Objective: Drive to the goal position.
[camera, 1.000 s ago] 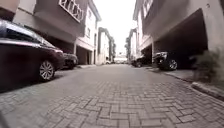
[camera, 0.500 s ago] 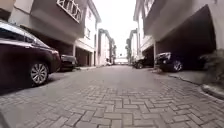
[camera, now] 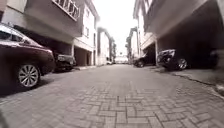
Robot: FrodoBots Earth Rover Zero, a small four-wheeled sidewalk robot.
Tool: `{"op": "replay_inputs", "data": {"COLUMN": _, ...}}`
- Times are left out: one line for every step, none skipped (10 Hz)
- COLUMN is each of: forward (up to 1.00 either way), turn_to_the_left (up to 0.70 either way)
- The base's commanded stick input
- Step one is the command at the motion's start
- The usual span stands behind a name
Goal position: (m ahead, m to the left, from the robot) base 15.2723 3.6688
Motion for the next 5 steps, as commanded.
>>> {"op": "replay_inputs", "data": {"forward": 0.7, "turn_to_the_left": 0.0}}
{"op": "replay_inputs", "data": {"forward": 0.7, "turn_to_the_left": 0.0}}
{"op": "replay_inputs", "data": {"forward": 0.7, "turn_to_the_left": 0.0}}
{"op": "replay_inputs", "data": {"forward": 0.7, "turn_to_the_left": 0.0}}
{"op": "replay_inputs", "data": {"forward": 0.7, "turn_to_the_left": 0.0}}
